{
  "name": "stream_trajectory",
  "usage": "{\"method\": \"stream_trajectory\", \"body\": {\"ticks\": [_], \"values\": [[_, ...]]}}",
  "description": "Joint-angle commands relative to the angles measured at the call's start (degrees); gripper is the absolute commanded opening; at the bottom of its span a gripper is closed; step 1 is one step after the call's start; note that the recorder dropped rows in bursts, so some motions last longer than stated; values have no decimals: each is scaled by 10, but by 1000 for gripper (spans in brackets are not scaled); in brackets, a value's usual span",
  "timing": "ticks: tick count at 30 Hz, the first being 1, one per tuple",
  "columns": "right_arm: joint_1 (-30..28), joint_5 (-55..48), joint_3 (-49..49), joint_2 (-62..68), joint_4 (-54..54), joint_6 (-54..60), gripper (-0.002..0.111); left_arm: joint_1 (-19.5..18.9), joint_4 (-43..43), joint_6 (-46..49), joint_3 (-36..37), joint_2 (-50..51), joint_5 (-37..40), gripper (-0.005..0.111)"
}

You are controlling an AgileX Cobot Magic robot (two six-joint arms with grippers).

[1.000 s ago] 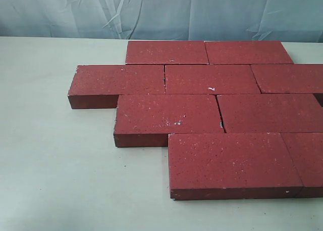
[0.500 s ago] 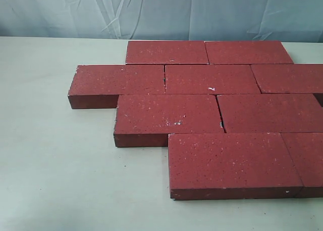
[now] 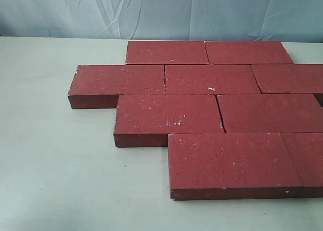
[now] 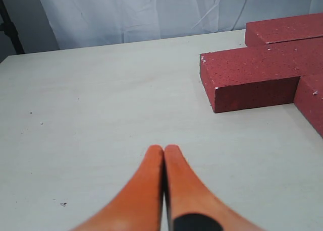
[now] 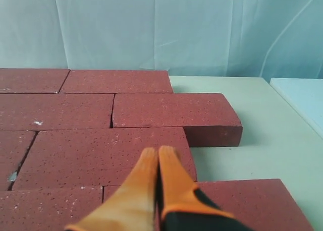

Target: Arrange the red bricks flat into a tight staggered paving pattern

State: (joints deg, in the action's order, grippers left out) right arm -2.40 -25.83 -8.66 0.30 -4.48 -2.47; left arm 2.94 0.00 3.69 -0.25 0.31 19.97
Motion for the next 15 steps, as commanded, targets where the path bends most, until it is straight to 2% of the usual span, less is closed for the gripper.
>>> {"method": "stream_trajectory", "body": {"ticks": [1,4,15], "values": [[1,25,53,-3,20,5,-1,-1,3,0,2,-3,-7,0],[1,46,87,-3,29,5,-1,-1,3,0,2,-3,-7,0],[1,58,87,-3,36,5,-1,-1,3,0,2,-3,-7,0]]}}
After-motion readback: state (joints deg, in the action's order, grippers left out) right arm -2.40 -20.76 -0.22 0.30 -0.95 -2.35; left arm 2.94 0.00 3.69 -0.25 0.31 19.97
